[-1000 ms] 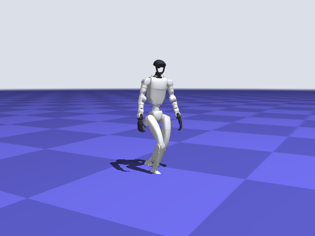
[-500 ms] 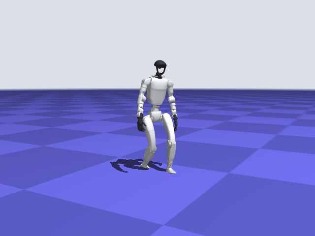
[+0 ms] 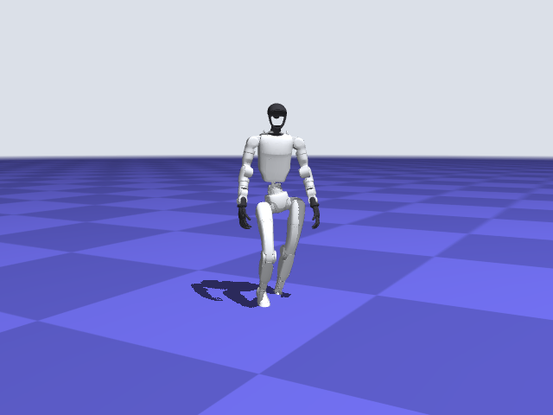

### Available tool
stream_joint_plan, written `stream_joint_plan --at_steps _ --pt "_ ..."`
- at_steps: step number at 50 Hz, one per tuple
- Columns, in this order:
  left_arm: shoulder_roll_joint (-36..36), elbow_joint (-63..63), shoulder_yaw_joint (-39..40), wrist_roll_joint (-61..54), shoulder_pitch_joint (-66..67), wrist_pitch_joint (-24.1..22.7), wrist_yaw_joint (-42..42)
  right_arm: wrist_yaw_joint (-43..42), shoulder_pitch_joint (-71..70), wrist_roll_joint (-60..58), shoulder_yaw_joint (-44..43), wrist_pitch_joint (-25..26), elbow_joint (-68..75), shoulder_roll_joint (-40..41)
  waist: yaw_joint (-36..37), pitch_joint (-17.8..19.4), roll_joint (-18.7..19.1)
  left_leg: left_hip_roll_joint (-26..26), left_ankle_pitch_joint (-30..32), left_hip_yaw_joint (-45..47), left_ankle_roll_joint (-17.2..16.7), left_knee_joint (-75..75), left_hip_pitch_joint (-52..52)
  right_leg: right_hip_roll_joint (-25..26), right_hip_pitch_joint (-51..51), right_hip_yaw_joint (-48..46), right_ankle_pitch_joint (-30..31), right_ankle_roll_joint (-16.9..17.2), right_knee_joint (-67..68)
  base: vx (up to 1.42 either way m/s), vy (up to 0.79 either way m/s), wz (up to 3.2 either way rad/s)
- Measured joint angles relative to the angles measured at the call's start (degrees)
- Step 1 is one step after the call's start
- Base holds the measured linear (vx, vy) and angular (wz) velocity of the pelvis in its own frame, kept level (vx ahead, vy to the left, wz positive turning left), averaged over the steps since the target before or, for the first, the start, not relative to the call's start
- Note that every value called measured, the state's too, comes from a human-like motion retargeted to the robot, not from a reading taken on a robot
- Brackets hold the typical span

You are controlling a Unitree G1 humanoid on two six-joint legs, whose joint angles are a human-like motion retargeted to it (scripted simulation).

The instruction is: Walk

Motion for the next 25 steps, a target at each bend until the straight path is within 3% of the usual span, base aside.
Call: stream_joint_plan --at_steps 5,7,10,13,15,18,20,25 --pt "0.6 -2.6 0.7 -0.5 -2.8 -1.3 0.8 -0.1 2.3 -0.5 -1.0 0.8 0.8 0.5 1.0 0.7 0.0 0.6 -0.6 -0.7 -0.8 -1.7 7.2 3.6 0.0 1.0 2.1 4.4 -14.1 0.45 -0.06 -0.24" --pt "1.2 -3.4 1.1 -0.5 -3.4 -1.3 0.3 0.4 2.9 -1.5 -1.8 1.2 1.5 0.4 1.4 0.5 2.3 4.0 -3.4 0.7 -1.8 3.2 6.8 6.1 3.2 -1.8 3.6 4.5 -19.0 0.49 -0.08 -0.24" --pt "0.8 -3.7 1.5 -0.4 -1.9 -1.4 0.1 0.5 4.4 -2.2 -2.4 1.7 2.5 0.6 2.2 0.6 1.7 3.7 -5.4 1.2 -3.0 13.8 5.5 6.6 5.1 -1.6 4.1 3.7 -15.8 0.46 -0.10 -0.32" --pt "0.9 -3.6 2.1 -0.5 1.4 -1.0 -1.0 0.8 5.1 -2.3 -3.2 1.8 3.6 0.3 3.1 -0.1 9.3 12.7 -7.9 0.3 -8.5 37.7 -3.1 15.8 10.2 -7.7 3.4 -0.1 -19.2 0.47 -0.09 -0.48" --pt "0.4 -3.1 2.6 -0.8 3.7 -0.6 -1.6 0.5 5.4 -1.5 -3.6 1.9 3.9 -0.3 4.6 -1.5 14.7 18.3 -5.2 -1.2 -13.1 51.7 -9.8 22.7 11.6 -10.6 1.2 -3.6 -22.2 0.44 -0.06 -0.89" --pt "-0.7 -1.7 3.8 -0.7 6.2 0.4 -2.8 -0.4 4.6 -0.7 -4.2 1.9 4.1 -1.8 7.2 -4.6 18.9 22.4 2.2 -2.8 -16.7 67.9 -21.6 29.1 10.9 -11.0 -3.6 -7.5 -25.2 0.46 -0.01 -0.92" --pt "-1.4 -0.5 4.6 -0.2 7.4 1.0 -3.6 -1.3 3.7 -0.5 -4.3 1.8 4.0 -2.6 8.8 -7.0 19.3 24.3 4.4 -2.3 -15.7 75.7 -30.6 30.5 9.1 -10.3 -5.7 -8.7 -25.0 0.48 -0.02 -0.74" --pt "-2.8 1.8 5.6 -0.8 10.6 1.2 -4.4 -3.1 2.1 -0.4 -3.8 1.0 2.6 -2.8 12.1 -12.1 16.1 26.5 1.2 0.4 -10.0 78.1 -49.6 28.6 7.4 -7.5 -10.6 -8.8 -23.9 0.52 -0.03 -0.47"
